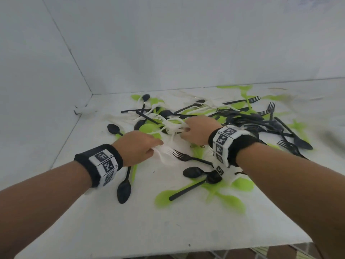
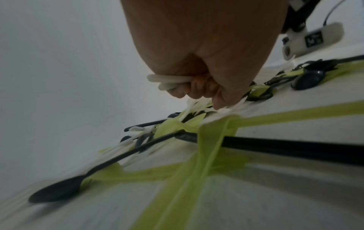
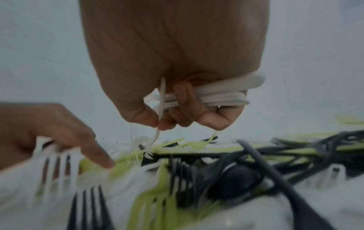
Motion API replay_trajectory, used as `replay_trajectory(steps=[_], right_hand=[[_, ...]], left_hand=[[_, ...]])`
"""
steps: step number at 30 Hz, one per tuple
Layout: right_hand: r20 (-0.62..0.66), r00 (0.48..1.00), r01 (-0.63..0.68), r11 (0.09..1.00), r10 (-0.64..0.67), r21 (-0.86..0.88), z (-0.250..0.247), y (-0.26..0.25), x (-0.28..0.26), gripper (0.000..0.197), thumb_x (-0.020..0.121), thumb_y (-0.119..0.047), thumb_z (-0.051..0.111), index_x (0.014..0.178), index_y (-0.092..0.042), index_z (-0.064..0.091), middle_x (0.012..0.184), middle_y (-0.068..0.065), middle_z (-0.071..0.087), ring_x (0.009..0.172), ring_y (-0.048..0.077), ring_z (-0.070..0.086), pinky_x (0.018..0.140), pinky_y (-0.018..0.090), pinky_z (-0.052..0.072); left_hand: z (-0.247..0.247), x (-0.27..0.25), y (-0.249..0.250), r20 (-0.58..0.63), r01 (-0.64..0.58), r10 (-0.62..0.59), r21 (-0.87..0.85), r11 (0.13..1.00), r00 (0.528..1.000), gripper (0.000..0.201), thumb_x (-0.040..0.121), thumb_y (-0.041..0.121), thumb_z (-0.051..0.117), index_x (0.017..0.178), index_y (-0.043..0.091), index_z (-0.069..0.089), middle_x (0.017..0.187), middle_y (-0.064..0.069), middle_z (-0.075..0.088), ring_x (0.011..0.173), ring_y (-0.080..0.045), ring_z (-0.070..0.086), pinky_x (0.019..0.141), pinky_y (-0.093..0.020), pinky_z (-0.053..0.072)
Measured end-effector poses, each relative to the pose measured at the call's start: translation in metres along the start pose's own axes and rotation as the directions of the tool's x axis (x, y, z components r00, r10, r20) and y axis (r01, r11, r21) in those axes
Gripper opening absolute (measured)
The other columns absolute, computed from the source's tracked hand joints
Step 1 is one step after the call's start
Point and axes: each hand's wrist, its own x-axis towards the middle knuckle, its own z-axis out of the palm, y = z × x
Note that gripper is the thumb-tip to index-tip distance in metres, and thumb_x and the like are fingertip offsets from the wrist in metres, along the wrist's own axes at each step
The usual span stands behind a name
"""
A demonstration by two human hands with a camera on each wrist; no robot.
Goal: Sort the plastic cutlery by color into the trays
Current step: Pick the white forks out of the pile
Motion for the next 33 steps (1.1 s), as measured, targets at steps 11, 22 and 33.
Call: replay_trajectory(steps=[11,22,33], right_hand=[[0.033,0.993,-0.120,0.974,0.116,0.189,-0.010,0.076,-0.024,0.010,0.099,-0.033,0.045,0.097,-0.023,0.043,0.095,0.000,0.056,0.087,0.024,0.056,0.074,0.038,0.045],[0.040,0.999,-0.039,0.984,0.033,0.174,0.008,0.107,-0.049,0.007,0.099,-0.027,0.049,0.104,-0.023,0.052,0.091,-0.001,0.063,0.084,0.025,0.063,0.074,0.040,0.052],[0.002,0.999,0.033,0.932,-0.037,0.362,0.001,0.087,-0.037,0.002,0.087,-0.028,0.077,0.086,-0.030,0.077,0.076,-0.015,0.065,0.073,0.003,0.061,0.065,0.021,0.042]], left_hand=[[0.008,0.060,0.018,0.025,-0.090,0.089,0.066,0.994,0.996,0.020,0.098,0.017,0.056,0.116,0.022,0.065,0.121,-0.001,0.047,0.072,-0.022,0.057,0.068,-0.042,0.054],[-0.016,0.061,0.026,-0.145,-0.098,0.052,-0.334,0.937,0.988,0.024,0.103,0.028,0.052,0.081,0.019,0.045,0.076,0.002,0.046,0.067,-0.014,0.043,0.063,-0.033,0.031],[-0.021,0.051,0.035,-0.117,0.141,-0.414,-0.830,0.539,0.903,0.032,0.107,0.033,0.046,0.091,0.005,0.043,0.070,0.002,0.049,0.065,-0.019,0.048,0.072,-0.037,0.042]])
